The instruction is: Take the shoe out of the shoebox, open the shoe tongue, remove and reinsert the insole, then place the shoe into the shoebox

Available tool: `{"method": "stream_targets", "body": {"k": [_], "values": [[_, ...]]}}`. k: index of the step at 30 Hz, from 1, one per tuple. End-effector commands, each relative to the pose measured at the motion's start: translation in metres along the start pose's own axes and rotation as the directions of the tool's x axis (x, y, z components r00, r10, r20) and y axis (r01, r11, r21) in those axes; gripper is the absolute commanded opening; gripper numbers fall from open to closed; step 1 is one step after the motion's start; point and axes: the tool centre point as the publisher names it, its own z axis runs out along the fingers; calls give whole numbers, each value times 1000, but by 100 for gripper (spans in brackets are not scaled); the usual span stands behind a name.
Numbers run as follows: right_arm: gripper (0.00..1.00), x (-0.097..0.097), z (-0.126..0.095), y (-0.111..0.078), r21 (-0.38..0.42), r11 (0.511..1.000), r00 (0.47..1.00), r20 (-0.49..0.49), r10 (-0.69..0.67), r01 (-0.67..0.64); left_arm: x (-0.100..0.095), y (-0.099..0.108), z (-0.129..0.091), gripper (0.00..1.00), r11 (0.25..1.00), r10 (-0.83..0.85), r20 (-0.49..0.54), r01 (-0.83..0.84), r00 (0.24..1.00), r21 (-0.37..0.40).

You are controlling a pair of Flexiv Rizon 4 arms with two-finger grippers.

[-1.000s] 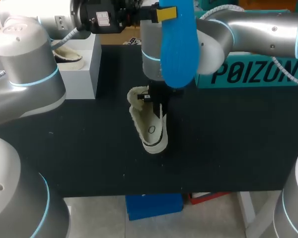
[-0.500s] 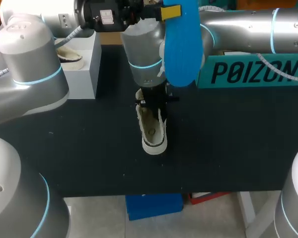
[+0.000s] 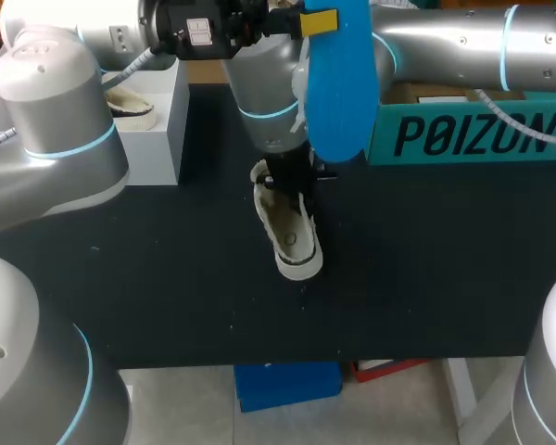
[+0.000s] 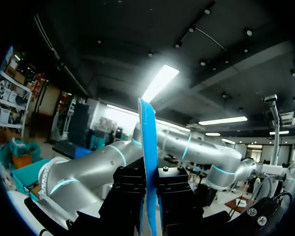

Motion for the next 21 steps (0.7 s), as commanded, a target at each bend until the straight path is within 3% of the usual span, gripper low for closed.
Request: {"method": "stream_targets", "body": {"k": [1,21], "values": [[0,-11,-8,3,-7,1000,1000,-21,17,-17,0,0,1,0,1000,0,1,0,1000,-2],[0,-7,-16,11,-27,999,998,-44,33,-34,0,0,1,0,1000,0,1,0,1000,-2]]}}
